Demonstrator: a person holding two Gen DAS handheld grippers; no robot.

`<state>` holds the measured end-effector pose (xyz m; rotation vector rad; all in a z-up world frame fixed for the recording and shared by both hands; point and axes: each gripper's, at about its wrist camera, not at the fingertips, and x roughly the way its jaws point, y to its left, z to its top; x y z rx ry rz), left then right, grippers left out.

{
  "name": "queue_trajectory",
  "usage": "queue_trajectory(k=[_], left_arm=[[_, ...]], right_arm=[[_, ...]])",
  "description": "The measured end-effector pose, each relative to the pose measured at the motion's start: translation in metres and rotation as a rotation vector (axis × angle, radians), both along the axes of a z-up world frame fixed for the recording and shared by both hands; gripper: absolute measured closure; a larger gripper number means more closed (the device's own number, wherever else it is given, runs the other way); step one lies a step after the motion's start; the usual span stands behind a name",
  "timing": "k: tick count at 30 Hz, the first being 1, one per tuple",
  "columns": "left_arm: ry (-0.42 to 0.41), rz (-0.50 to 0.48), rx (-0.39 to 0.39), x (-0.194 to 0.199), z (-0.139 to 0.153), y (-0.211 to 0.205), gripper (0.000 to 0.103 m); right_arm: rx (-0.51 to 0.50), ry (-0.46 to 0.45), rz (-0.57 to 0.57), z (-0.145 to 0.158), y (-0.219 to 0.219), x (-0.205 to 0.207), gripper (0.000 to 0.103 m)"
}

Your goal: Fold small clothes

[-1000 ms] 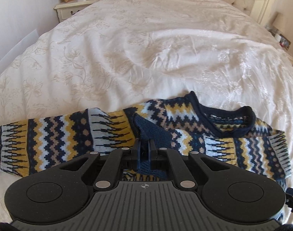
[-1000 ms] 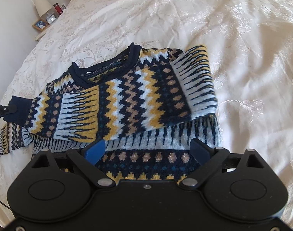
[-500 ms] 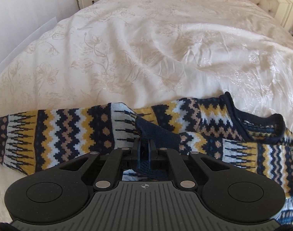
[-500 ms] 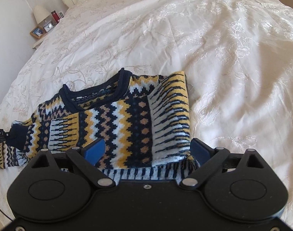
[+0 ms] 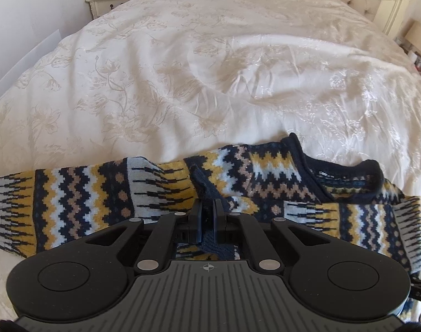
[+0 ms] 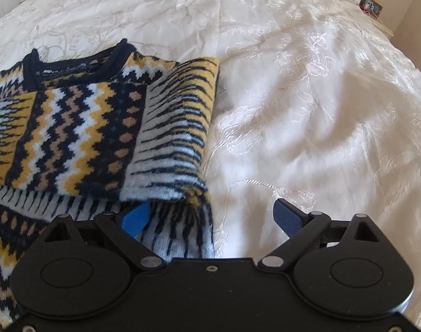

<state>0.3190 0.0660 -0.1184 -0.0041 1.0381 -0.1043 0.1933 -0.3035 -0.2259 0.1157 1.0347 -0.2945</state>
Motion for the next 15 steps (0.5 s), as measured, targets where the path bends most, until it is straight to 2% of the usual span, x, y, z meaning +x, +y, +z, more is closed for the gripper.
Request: queue_trajectory(k=[2, 5, 15], left_arm=[[0.001, -0.009, -0.006, 0.0, 0.002, -0.001, 0.096], [0.012, -0.015, -0.014, -0.001, 0.0, -0.001, 0.096], [0.079, -0.017, 0.019, -0.003, -0.024, 0.006, 0.096]], right_arm=[[0.042, -0.021, -0.15, -0.002, -0.023, -0.004, 0.007], [0.195, -0.044, -0.303, -0.011, -0.056, -0.017, 0.002], [0.31, -0.051, -0.333, -0.009, -0.074, -0.04, 0.002]])
